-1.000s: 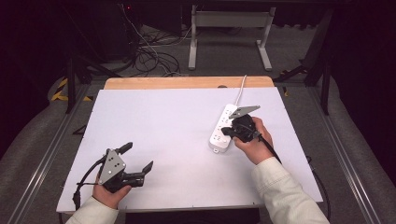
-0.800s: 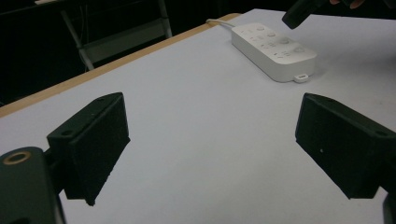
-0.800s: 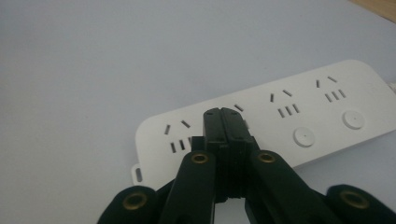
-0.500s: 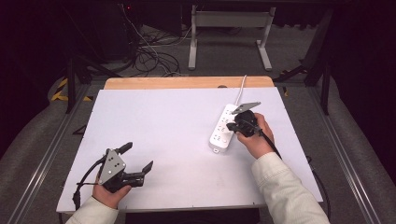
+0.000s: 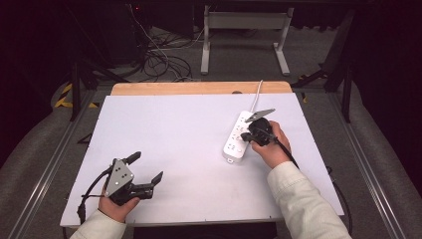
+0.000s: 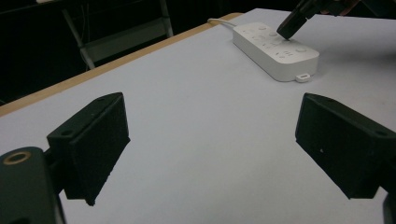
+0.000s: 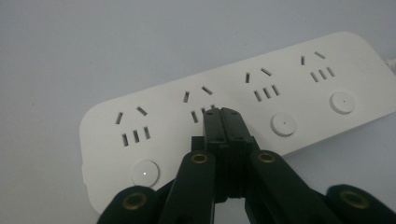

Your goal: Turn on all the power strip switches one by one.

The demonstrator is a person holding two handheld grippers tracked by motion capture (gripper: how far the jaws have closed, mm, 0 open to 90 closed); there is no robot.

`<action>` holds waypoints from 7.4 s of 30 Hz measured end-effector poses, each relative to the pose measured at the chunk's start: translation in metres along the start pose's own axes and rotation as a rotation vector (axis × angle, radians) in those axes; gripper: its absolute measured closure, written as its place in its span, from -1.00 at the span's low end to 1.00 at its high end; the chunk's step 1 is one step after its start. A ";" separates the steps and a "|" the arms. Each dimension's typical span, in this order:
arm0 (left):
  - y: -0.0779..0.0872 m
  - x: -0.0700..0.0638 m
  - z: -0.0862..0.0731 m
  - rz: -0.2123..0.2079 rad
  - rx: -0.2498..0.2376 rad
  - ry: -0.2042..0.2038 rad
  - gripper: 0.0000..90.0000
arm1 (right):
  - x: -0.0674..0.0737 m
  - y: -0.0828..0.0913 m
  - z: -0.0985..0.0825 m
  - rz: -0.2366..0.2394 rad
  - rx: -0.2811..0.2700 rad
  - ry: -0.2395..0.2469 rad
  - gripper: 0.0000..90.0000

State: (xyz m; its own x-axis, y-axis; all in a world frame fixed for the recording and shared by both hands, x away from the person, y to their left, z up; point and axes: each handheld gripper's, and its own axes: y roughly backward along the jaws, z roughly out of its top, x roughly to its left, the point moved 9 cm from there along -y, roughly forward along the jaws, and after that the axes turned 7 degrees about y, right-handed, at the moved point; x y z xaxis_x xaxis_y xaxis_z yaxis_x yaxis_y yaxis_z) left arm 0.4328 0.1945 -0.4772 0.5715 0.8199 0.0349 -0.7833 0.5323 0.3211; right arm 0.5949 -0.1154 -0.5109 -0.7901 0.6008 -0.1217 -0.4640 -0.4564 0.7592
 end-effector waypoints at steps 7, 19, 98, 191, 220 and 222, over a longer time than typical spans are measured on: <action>0.000 0.000 0.000 0.001 0.002 -0.001 -0.77 | 0.001 -0.002 -0.001 0.008 0.003 -0.006 1.00; 0.001 0.001 0.001 0.005 -0.002 -0.010 -0.77 | 0.001 -0.003 -0.002 0.013 0.001 -0.029 1.00; 0.000 0.002 0.000 0.001 0.002 0.010 -0.77 | -0.044 -0.003 0.012 -0.059 -0.014 -0.077 1.00; 0.000 0.002 -0.001 0.000 0.006 0.009 -0.77 | -0.074 0.001 0.031 -0.139 -0.096 -0.164 1.00; 0.000 0.003 -0.001 0.001 0.008 0.010 -0.77 | -0.077 -0.021 0.009 -0.129 -0.020 -0.192 1.00; 0.000 0.003 -0.002 0.001 0.008 0.012 -0.77 | -0.077 -0.021 0.009 -0.129 -0.022 -0.195 1.00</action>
State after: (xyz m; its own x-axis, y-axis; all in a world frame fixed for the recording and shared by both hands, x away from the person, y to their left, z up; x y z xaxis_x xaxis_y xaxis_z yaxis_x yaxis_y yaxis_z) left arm 0.4343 0.1976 -0.4785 0.5677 0.8229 0.0244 -0.7820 0.5297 0.3286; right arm 0.6690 -0.1458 -0.5121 -0.6321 0.7698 -0.0893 -0.5667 -0.3805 0.7308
